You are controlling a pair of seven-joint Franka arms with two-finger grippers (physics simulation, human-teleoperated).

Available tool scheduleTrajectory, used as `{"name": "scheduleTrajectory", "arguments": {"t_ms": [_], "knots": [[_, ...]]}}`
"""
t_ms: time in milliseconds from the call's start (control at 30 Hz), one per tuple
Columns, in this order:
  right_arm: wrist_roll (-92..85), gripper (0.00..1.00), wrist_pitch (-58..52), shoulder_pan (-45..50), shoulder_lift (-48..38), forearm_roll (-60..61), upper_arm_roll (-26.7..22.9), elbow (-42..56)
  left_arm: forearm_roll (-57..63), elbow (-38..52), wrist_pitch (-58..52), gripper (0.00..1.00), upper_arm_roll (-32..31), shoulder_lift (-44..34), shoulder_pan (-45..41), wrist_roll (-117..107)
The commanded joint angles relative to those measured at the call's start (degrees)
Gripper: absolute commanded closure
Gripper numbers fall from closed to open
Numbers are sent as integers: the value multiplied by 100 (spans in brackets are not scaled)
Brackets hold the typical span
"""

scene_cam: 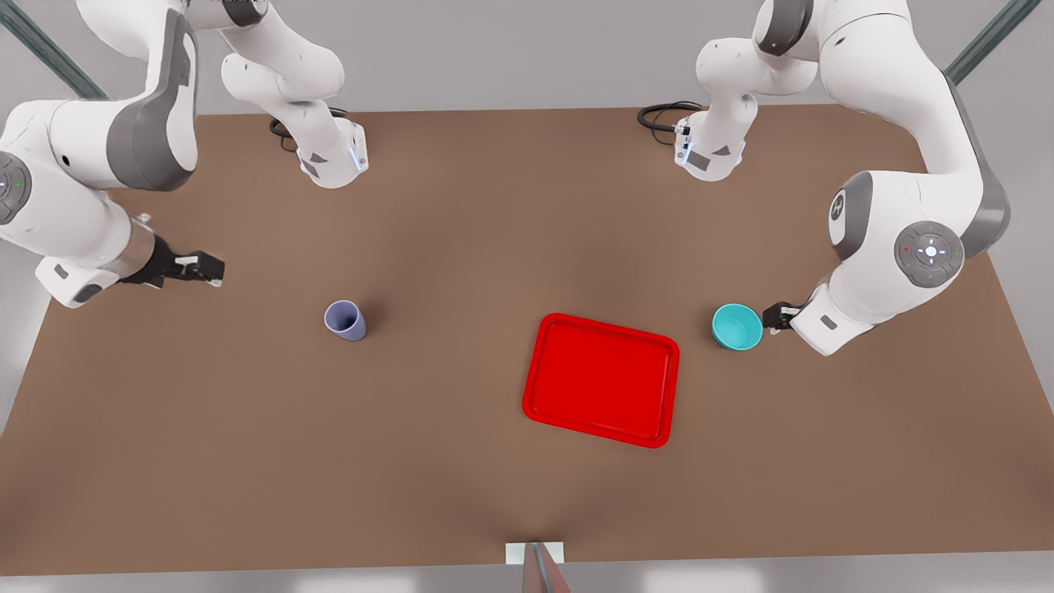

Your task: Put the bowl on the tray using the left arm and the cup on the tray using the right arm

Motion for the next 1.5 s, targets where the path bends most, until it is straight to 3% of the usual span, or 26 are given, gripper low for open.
{"name": "scheduleTrajectory", "arguments": {"t_ms": [0,67,200,400,733,767,800,900,967,1067,1233,1467], "knots": [[6,0,-4,50,0,0,1,0,6,0,-2,0,0,8,0,25],[6,0,5,41,149,-9,1,97,-73,-184,-29,0,9,158,18,78],[-29,0,22,6,167,0,1,35,-1075,-2416,2327,0,879,149,18,1009],[-11,0,110,15,132,0,-8,-228,-1892,-3770,3206,0,1239,237,18,2424],[6,0,681,-20,62,264,-96,-896,-2235,-4210,3628,2,1389,623,-9,2917],[-47,0,690,-20,96,264,-113,-967,-2305,-4201,3707,27,1389,694,-9,2943],[-47,0,699,-20,96,316,-113,-1072,-2314,-4210,3690,36,1389,694,-9,3005],[-47,0,1683,76,-123,343,-78,-1933,-2332,-4210,3672,51,1371,738,-9,3005],[-64,0,2044,76,-158,352,-78,-2302,-2349,-4201,3672,54,1354,764,0,3005],[-187,0,2694,76,-150,352,-78,-2812,-2472,-4166,3681,72,1345,843,-9,3005],[-249,0,2967,85,-150,413,-70,-3287,-2543,-4140,3681,79,1345,896,-9,3005],[-425,0,3503,208,131,413,62,-3806,-2560,-3938,3339,79,1362,896,-9,3005]]}}
